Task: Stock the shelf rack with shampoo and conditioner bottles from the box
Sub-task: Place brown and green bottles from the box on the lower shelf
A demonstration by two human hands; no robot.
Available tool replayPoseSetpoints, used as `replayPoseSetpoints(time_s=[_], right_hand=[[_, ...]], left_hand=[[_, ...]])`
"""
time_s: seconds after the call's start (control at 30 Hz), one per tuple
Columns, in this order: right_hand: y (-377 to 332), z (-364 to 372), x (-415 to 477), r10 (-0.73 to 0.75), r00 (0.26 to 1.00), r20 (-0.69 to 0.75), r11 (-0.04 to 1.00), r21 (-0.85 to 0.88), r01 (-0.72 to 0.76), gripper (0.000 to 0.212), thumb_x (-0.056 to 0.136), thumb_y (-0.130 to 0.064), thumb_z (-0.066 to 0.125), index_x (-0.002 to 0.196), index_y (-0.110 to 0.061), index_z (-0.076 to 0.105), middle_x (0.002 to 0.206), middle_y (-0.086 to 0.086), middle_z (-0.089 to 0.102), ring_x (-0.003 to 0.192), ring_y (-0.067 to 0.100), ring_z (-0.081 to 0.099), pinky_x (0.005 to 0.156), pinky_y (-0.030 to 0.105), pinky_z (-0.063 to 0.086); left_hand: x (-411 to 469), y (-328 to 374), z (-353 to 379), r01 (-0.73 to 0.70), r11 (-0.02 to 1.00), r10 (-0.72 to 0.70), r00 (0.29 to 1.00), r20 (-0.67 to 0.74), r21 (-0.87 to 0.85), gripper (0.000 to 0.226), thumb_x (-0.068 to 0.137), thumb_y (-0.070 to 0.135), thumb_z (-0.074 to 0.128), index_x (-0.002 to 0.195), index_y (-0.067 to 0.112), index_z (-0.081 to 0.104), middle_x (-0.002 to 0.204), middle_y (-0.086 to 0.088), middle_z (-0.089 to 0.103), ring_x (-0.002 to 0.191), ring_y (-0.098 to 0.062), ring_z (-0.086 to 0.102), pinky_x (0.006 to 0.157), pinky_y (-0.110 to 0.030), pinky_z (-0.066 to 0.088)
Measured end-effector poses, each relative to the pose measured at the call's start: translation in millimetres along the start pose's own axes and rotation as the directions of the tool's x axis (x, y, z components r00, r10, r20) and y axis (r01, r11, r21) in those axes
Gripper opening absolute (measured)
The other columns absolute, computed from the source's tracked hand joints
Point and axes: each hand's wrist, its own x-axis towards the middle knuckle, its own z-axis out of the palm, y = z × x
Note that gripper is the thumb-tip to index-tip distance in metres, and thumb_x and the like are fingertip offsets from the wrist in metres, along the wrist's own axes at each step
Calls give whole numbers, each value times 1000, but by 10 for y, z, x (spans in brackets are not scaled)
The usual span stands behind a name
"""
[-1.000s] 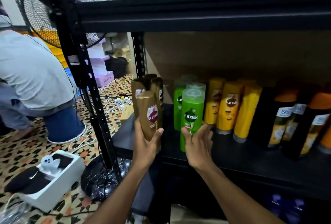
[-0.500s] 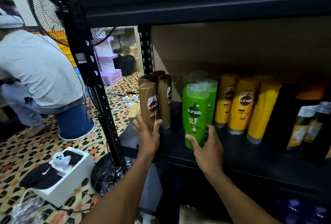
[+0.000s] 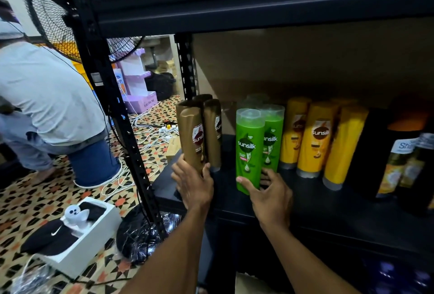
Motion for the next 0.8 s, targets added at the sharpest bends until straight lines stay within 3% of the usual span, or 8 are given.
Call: replayPoseSetpoints(time_s=[0.27, 0.47, 0.8], right_hand=[[-65, 78, -26, 45, 998, -46, 989, -136, -51, 60, 67, -65, 81, 112, -34, 57, 106, -11, 73, 91, 16, 71, 76, 39, 58], [-41, 93, -48, -19, 997, -69, 991, -137, 9, 55, 70, -56, 83, 112, -30, 58, 108, -8, 67, 89, 17, 68, 75, 39, 57], [-44, 113, -45, 32, 997, -64, 989, -142, -41, 52, 71, -52, 85, 112, -31, 60, 106, -9, 72, 92, 18, 70, 77, 40, 58]], left_hand=[[11, 16, 23, 20, 999, -20, 1000, -12, 32, 67, 90, 37, 73, 140, 12, 36, 137, -12, 42, 127, -33, 41, 101, -52, 42], [-5, 16, 41, 22, 997, -19, 999, -31, 76, 66, 92, 41, 69, 143, 11, 39, 136, -13, 45, 128, -33, 44, 99, -50, 42], [-4, 42, 69, 37, 984, -35, 999, -16, 175, 63, 95, 44, 63, 141, 8, 39, 136, -14, 48, 127, -32, 46, 102, -47, 40]])
